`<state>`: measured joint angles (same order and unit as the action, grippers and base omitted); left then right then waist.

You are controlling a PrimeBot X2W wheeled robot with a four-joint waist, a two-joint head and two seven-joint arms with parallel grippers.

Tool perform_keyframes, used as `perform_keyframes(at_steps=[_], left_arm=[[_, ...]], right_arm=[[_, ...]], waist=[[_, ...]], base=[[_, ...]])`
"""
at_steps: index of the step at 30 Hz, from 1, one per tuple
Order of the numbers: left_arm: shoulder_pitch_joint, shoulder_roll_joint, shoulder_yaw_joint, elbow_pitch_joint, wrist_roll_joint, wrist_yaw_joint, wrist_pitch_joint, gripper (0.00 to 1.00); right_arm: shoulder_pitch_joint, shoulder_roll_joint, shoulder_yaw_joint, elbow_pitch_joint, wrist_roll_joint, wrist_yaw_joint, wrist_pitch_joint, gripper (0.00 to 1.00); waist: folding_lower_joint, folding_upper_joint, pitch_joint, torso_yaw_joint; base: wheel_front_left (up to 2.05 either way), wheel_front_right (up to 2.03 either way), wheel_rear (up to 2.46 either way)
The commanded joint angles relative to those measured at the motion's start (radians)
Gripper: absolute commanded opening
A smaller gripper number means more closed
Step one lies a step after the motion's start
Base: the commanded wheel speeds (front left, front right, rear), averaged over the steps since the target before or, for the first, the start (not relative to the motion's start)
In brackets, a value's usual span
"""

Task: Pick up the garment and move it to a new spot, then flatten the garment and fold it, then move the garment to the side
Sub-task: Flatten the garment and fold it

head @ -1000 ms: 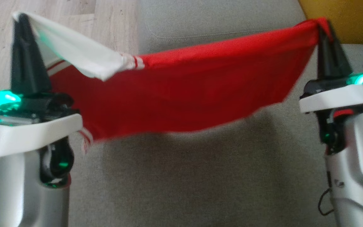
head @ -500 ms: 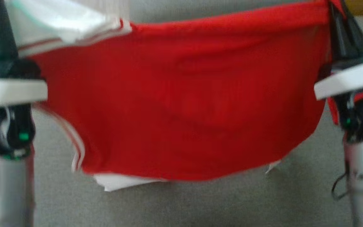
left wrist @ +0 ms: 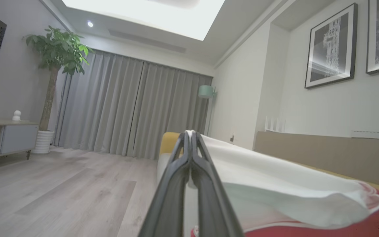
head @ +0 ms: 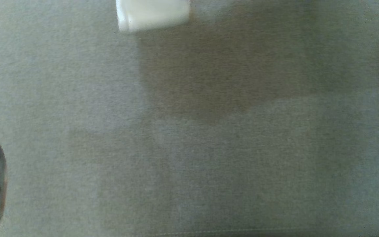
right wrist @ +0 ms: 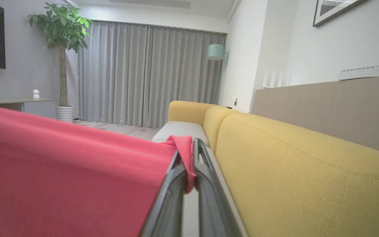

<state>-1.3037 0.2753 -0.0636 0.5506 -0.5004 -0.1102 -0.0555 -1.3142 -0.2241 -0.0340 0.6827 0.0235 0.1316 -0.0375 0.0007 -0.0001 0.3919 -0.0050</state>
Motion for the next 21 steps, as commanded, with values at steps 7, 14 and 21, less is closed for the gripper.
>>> perform_keyframes(at_steps=[7, 14, 21], left_arm=[[-0.081, 0.014, -0.065, 0.168, -0.01, -0.019, -0.144, 0.0], [0.153, 0.021, -0.267, 0.19, -0.066, -0.02, -0.179, 0.0], [0.407, 0.07, -0.434, 0.181, -0.119, -0.02, -0.179, 0.0]], right_arm=[[-0.039, 0.012, -0.113, 0.224, -0.164, -0.001, -0.142, 0.0], [0.109, 0.003, -0.155, 0.427, -0.176, -0.001, -0.144, 0.0], [0.25, -0.017, -0.141, 0.557, -0.19, -0.001, -0.077, 0.0]], waist=[[-0.0007, 0.0001, -0.028, 0.06], [-0.0007, 0.0001, -0.074, 0.087], [-0.0007, 0.0001, -0.132, 0.098]], base=[[0.0, 0.0, 0.0], [0.0, 0.0, 0.0], [0.0, 0.0, 0.0]])
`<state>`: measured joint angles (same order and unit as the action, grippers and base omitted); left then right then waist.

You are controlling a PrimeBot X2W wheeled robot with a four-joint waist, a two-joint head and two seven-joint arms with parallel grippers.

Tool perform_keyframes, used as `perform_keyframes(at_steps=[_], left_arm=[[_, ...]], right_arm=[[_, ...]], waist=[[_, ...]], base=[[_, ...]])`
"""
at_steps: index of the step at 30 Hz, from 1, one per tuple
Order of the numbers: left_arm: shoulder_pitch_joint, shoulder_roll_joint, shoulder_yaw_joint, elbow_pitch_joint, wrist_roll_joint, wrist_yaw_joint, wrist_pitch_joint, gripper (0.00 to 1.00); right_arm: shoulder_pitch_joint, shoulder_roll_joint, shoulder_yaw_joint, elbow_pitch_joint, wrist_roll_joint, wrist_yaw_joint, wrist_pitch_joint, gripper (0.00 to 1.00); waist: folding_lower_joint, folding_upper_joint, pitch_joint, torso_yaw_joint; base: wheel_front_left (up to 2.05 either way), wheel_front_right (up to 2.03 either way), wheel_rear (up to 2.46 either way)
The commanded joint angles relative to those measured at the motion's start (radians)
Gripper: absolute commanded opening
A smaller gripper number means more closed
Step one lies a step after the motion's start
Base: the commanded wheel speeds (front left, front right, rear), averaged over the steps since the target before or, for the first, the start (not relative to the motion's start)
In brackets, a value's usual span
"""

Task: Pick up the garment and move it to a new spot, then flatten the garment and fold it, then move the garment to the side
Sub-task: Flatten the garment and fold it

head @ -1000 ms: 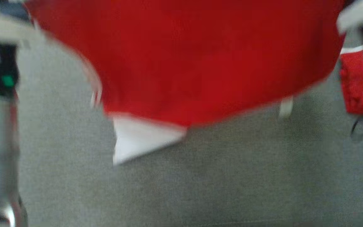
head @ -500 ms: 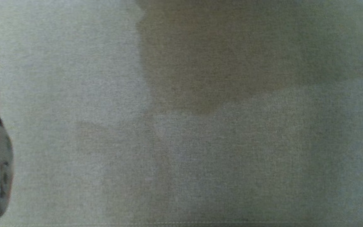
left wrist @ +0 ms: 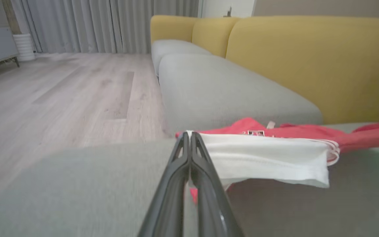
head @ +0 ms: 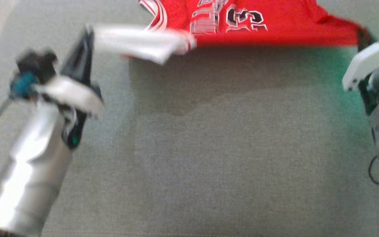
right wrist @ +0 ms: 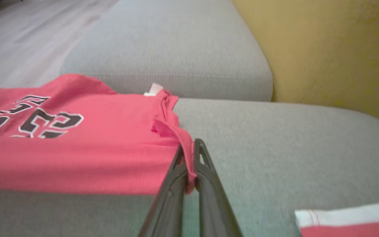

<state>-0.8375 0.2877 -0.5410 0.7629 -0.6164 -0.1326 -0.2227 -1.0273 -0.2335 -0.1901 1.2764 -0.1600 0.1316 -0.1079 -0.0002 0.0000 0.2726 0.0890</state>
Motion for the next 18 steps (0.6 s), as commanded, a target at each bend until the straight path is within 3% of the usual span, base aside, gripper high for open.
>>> perform_keyframes(at_steps=[1, 11, 18], left_arm=[[-0.024, 0.068, 0.019, -0.037, -0.011, 0.002, -0.01, 0.0], [0.21, 0.193, -0.189, -0.177, -0.11, 0.002, 0.078, 0.0], [0.315, 0.297, -0.27, -0.294, -0.177, 0.002, 0.173, 0.0]], right_arm=[[-0.019, -0.009, 0.017, -0.027, -0.005, -0.001, 0.004, 0.0], [0.123, -0.022, 0.049, 0.01, 0.09, -0.001, 0.153, 0.0], [0.223, -0.024, 0.127, 0.013, 0.177, -0.001, 0.221, 0.0]], waist=[[0.0002, 0.0, -0.023, 0.005], [0.0002, 0.0, -0.141, 0.019], [0.0002, 0.0, -0.221, 0.01]], base=[[0.0, 0.0, 0.0], [0.0, 0.0, 0.0], [0.0, 0.0, 0.0]])
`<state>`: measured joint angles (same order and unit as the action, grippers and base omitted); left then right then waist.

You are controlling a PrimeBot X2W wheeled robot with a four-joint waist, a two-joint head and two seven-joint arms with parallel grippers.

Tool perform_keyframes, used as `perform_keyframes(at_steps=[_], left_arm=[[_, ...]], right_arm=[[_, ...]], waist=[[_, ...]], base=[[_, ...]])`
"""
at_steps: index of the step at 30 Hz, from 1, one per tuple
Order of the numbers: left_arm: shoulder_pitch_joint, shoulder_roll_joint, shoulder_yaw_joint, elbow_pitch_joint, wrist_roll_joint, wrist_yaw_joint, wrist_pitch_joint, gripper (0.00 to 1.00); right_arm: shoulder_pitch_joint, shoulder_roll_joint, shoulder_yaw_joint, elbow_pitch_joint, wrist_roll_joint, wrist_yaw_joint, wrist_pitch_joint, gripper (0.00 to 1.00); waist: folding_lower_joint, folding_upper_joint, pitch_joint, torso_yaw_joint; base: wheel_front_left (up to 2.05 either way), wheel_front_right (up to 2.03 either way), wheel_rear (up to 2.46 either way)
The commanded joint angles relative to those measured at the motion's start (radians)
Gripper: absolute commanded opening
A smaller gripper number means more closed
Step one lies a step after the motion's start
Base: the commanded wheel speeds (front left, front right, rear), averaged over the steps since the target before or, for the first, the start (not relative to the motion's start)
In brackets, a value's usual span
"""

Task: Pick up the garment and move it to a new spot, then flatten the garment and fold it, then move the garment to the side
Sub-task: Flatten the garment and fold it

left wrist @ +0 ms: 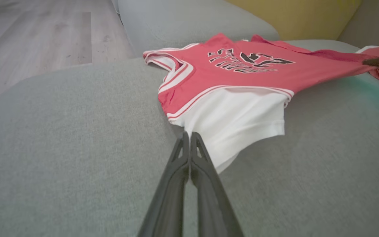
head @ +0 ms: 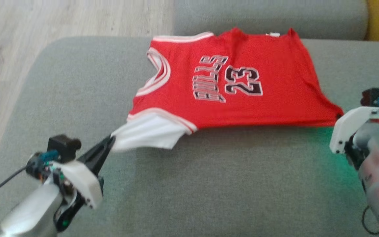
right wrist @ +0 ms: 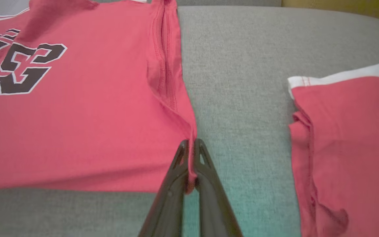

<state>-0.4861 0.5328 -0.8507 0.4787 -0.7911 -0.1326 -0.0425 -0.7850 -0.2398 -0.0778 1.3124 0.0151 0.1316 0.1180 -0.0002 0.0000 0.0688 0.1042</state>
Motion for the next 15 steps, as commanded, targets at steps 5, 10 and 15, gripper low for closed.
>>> perform_keyframes(at_steps=[5, 10, 15], left_arm=[[0.054, 0.124, 0.031, -0.122, -0.04, 0.017, 0.034, 0.0], [0.137, 0.183, 0.028, -0.261, -0.065, 0.062, 0.073, 0.0], [0.168, 0.213, 0.039, -0.383, -0.079, 0.11, 0.092, 0.0]], right_arm=[[0.032, -0.006, 0.105, -0.026, 0.085, -0.001, 0.062, 0.0], [0.092, -0.008, 0.206, -0.084, 0.205, -0.001, 0.156, 0.0], [0.175, -0.052, 0.305, -0.245, 0.35, -0.001, 0.249, 0.0]], waist=[[0.0002, 0.0, -0.055, -0.023], [0.0002, 0.0, -0.067, -0.039], [0.0002, 0.0, -0.063, -0.047]], base=[[0.0, 0.0, 0.0], [0.0, 0.0, 0.0], [0.0, 0.0, 0.0]])
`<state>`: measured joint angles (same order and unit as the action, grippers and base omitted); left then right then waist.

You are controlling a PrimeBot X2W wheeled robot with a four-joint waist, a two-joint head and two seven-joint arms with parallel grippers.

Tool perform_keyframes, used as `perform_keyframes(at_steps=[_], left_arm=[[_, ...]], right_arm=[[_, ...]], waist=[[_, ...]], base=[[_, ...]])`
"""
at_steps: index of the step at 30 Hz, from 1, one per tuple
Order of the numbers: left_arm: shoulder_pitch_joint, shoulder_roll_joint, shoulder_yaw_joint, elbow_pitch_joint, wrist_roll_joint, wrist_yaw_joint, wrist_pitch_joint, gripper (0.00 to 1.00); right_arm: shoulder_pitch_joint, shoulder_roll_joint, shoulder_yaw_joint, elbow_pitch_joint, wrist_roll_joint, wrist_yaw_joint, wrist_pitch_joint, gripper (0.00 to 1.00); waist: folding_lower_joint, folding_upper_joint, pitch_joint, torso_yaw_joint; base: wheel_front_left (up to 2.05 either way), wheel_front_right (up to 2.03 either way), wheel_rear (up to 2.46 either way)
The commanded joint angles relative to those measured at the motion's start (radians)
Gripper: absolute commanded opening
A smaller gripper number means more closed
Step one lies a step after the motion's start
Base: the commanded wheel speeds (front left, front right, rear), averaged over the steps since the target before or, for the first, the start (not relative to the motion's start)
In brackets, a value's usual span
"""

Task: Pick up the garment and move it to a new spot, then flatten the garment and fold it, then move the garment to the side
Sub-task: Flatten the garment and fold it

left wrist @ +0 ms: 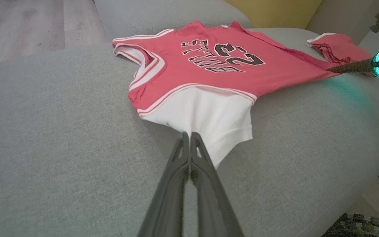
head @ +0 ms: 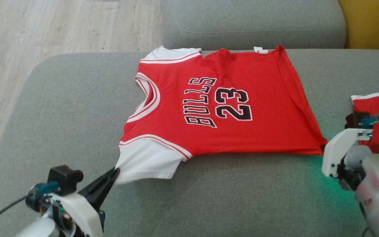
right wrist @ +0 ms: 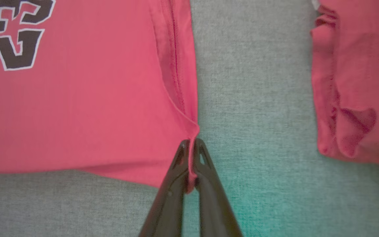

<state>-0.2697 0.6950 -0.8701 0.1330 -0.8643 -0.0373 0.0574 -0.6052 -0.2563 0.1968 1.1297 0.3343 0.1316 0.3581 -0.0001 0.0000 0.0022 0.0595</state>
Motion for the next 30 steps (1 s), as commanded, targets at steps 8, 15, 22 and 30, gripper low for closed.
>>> perform_keyframes(at_steps=[8, 15, 22, 30], left_arm=[[-0.109, 0.032, 0.099, -0.085, 0.009, 0.061, -0.031, 0.0], [-0.206, 0.007, 0.119, -0.048, 0.018, 0.049, -0.024, 0.0], [-0.325, -0.028, 0.127, 0.049, 0.016, 0.019, 0.015, 0.0], [-0.477, -0.082, 0.108, 0.23, 0.026, -0.016, 0.094, 0.0]], right_arm=[[0.059, -0.112, 0.075, -0.322, 0.159, -0.001, 0.086, 0.0], [0.047, -0.109, 0.027, -0.426, 0.16, -0.001, 0.123, 0.0], [-0.014, -0.075, -0.035, -0.449, 0.112, -0.001, 0.153, 0.0], [-0.117, -0.027, -0.082, -0.411, 0.058, -0.001, 0.148, 0.0]], waist=[[0.0001, 0.0, 0.055, -0.017], [0.0001, 0.0, 0.13, -0.021], [0.0001, 0.0, 0.195, -0.021], [0.0001, 0.0, 0.252, -0.026]], base=[[0.0, 0.0, 0.0], [0.0, 0.0, 0.0], [0.0, 0.0, 0.0], [0.0, 0.0, 0.0]])
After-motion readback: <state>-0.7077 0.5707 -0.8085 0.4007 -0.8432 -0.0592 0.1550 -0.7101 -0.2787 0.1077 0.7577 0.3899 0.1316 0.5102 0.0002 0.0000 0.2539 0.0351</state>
